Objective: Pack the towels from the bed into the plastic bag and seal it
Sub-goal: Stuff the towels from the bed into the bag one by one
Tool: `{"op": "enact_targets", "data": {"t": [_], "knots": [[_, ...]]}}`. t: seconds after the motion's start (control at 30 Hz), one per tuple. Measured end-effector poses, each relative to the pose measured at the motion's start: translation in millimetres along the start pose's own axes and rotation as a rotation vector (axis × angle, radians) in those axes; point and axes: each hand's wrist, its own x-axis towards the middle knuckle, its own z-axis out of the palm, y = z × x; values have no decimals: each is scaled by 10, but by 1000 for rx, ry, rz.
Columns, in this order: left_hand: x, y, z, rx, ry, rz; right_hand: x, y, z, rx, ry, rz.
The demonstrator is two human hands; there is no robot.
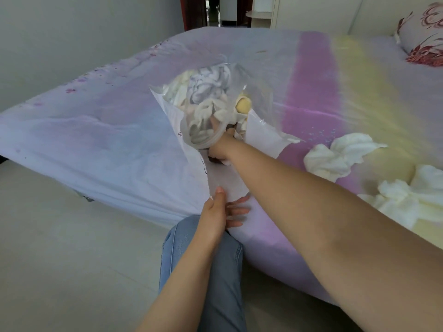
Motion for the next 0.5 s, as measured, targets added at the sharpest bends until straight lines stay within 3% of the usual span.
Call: {"op": "enact_targets", "data": {"t": [0.13, 0.2, 0.3, 0.4, 0.47, 0.5], "knots": [[98, 13, 218, -228, -13, -80, -483, 255, -213, 47, -117, -34], [116, 24, 337, -316, -28, -85, -858, 408, -335, 118, -58, -134], [98, 3, 533, -420, -60, -103, -1457, 714, -445, 283, 156, -181], [108, -26, 751, -466, -60, -146, -1854, 1137, -512, 424, 562, -113], [109, -31, 872, -477, -60, -157, -1850, 1476, -638, 367, 799, -16], [89, -22, 924, -453, -70, -156, -1797, 1645, -714, 277, 809, 79]]}}
